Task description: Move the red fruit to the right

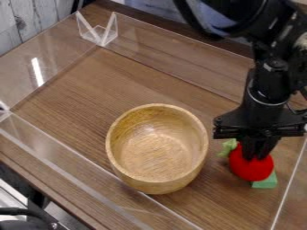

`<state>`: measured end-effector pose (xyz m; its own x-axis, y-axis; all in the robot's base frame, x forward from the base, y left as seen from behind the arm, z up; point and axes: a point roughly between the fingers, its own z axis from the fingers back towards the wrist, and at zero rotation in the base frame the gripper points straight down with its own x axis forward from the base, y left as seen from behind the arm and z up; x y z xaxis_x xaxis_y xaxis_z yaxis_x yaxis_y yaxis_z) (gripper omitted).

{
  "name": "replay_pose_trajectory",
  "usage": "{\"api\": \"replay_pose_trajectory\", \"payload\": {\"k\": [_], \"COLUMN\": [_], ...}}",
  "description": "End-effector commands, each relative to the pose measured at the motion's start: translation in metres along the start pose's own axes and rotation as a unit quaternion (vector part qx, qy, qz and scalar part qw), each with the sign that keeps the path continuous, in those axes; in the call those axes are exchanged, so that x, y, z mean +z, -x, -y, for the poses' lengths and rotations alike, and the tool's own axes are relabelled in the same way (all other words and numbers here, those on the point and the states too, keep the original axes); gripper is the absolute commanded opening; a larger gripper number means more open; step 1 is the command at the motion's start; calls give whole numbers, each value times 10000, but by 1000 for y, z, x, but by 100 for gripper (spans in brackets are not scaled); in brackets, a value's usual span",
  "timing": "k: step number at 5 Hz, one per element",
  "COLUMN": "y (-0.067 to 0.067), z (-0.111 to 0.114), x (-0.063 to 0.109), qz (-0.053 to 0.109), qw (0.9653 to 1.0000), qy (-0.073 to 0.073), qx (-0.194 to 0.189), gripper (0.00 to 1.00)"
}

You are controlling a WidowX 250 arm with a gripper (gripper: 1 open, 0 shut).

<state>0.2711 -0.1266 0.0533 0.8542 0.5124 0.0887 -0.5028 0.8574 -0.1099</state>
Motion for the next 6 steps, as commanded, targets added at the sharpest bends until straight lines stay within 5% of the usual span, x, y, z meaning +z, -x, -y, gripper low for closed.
{"api": "replay_pose_trajectory", "payload": {"k": [1, 4, 6], "y": [-4, 0, -13], "z": [10, -2, -3], "x": [3, -4, 23], "qz": [71, 97, 53], "qw": [9998, 9998, 9987], "qy": [105, -39, -3], "qx": [-144, -181, -506], "gripper": [100, 100, 100]}}
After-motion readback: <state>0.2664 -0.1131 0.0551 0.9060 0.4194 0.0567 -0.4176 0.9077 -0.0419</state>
